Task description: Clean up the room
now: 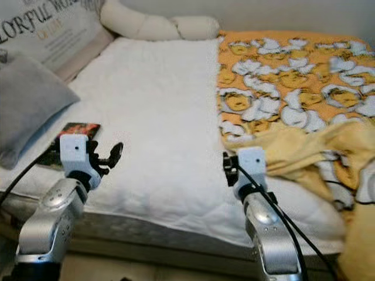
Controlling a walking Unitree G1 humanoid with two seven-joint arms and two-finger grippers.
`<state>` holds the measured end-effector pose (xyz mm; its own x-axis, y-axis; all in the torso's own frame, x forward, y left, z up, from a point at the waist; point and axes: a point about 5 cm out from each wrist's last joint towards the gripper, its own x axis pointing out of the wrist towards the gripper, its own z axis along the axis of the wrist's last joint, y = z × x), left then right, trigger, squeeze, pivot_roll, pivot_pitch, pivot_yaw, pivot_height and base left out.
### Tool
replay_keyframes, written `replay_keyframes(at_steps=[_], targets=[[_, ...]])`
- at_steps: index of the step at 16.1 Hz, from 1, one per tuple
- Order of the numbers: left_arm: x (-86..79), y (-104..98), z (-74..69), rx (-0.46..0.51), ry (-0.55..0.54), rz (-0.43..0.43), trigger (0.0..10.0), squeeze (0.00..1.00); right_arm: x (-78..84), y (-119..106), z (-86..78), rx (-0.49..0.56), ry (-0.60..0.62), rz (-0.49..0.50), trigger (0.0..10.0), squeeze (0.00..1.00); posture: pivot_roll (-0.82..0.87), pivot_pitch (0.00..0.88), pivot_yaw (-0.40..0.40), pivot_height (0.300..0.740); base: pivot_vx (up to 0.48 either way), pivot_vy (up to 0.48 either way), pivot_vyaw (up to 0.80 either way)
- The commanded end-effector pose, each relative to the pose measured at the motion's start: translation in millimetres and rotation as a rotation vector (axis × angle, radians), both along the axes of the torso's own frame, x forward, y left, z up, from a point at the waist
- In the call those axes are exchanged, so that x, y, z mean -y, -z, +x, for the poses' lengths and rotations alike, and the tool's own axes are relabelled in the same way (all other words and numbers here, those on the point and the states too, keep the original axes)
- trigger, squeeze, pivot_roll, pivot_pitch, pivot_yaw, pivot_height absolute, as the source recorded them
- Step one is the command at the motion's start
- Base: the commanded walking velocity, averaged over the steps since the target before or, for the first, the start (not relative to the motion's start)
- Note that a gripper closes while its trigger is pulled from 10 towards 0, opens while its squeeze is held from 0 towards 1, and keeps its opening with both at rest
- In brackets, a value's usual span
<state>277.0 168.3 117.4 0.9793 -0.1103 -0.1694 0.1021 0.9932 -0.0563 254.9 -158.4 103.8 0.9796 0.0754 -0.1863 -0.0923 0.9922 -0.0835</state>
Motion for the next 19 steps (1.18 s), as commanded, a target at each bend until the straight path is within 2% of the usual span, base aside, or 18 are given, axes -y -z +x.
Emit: replay_keyframes(at_steps=[1,6,11,19], targets=[[-5.4,0,-1.1,-0.003,-0.013,0.011,10.0,0.0,-5.8,-3,1.8,0.015,-0.021,0.006,10.0,0.0,-0.1,0.0,0.032,0.74,0.0,-0.439,0.0],[-5.3,0,-0.8,0.007,-0.009,0.037,10.0,0.0,-5.3,-5,4.7,0.025,-0.041,-0.02,10.0,0.0,-0.1,0.0,0.033,0.74,0.0,-0.439,0.0],[-4.2,0,-0.7,0.017,0.006,0.048,10.0,0.0,-1.5,-1,2.7,0.014,-0.039,-0.031,10.0,0.0,-0.11,0.0,0.035,0.74,0.0,-0.439,0.8],[-3.0,6,-9.1,0.003,0.01,0.041,10.0,0.0,3.0,6,-2.9,-0.017,-0.044,-0.028,10.0,0.0,-0.11,0.0,0.025,0.74,0.0,-0.442,0.0]])
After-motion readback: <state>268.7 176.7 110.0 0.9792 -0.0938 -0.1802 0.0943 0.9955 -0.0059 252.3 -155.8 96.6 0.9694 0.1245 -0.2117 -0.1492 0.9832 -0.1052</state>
